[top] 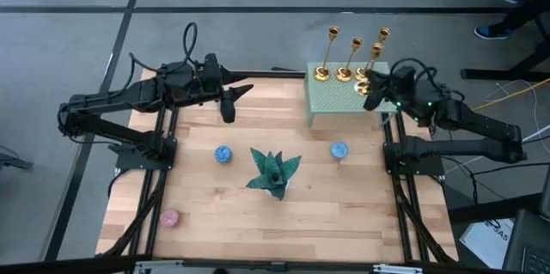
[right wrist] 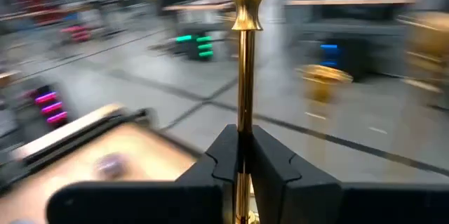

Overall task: Stock candles and holders on shelf
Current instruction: Align the gold candle holder with the other gold candle holders on the shelf

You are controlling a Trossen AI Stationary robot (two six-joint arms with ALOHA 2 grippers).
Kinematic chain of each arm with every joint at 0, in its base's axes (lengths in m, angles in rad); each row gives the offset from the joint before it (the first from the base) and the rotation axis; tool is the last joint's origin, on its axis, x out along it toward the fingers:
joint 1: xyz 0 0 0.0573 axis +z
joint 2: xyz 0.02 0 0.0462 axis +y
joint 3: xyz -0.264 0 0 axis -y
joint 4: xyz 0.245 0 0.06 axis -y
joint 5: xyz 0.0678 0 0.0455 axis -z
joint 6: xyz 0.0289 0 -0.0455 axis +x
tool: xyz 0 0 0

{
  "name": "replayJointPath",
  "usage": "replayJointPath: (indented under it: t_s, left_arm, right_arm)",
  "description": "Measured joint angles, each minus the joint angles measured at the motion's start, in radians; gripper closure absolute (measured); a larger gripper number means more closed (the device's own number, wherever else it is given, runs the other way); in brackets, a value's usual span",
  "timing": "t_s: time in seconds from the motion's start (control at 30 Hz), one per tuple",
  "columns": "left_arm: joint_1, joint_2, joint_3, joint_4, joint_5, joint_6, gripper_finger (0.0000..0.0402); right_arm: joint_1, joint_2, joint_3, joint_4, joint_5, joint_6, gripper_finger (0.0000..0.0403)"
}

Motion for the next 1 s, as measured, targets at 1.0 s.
replayJointPath:
  t_s: [1.0]
  left_arm:
    - [0.021,0.000,0.000,-0.017,-0.044,0.008,0.0256]
  right_arm:
    - [-0.111,-0.157,-0.428,0.087,0.684,0.135,0.0377]
